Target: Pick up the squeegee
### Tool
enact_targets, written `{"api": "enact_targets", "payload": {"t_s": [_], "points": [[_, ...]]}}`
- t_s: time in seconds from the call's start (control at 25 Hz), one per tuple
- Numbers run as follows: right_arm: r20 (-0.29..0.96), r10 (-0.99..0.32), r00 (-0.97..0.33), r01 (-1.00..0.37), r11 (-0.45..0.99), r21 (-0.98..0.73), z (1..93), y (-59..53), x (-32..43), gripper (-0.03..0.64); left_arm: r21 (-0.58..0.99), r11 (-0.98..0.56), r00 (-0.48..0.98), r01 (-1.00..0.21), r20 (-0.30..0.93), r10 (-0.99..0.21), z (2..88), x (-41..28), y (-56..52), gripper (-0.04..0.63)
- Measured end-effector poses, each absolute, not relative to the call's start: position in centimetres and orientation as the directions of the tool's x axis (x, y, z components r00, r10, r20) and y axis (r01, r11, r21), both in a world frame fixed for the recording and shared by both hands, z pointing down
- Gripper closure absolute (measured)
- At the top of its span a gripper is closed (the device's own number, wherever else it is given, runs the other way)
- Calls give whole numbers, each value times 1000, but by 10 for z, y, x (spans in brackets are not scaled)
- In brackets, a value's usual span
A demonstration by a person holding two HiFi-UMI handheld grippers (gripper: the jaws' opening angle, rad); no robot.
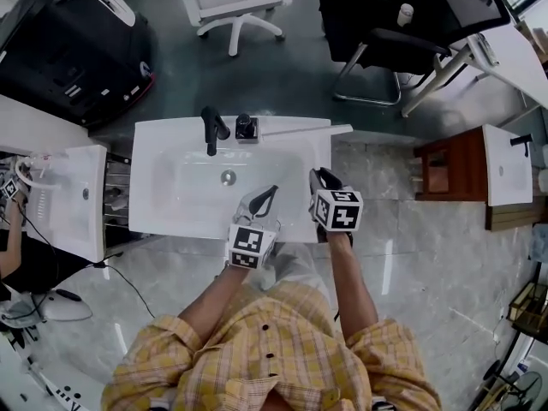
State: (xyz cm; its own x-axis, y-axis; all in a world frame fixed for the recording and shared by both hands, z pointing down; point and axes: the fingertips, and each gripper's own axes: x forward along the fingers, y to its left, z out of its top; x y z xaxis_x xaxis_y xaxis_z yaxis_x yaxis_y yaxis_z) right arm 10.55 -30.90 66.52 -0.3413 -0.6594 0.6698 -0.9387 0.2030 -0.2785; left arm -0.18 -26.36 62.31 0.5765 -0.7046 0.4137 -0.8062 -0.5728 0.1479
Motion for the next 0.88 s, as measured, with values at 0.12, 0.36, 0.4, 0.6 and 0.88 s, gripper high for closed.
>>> {"api": "enact_targets", "payload": {"t_s": [0.12, 0.36, 0.4, 0.6, 0.88], "points": [[627, -699, -344, -935, 196, -295, 649, -301, 105, 531, 136, -580, 581, -803, 395, -712, 611, -4, -263, 598], [560, -756, -338, -933, 193, -303, 623, -281, 103, 531, 121, -587, 587, -800, 356, -727, 588, -10, -259, 598], [551, -764, -337, -933, 193, -303, 619, -278, 103, 531, 118, -589, 589, -799, 350, -728, 585, -11, -259, 598], [501, -801, -328, -934, 193, -302, 599, -266, 101, 531, 106, -602, 599, -791, 329, -730, 571, -11, -253, 598], [434, -843, -318, -933, 197, -302, 572, -257, 100, 531, 109, -609, 612, -786, 284, -738, 549, -8, -250, 598]]}}
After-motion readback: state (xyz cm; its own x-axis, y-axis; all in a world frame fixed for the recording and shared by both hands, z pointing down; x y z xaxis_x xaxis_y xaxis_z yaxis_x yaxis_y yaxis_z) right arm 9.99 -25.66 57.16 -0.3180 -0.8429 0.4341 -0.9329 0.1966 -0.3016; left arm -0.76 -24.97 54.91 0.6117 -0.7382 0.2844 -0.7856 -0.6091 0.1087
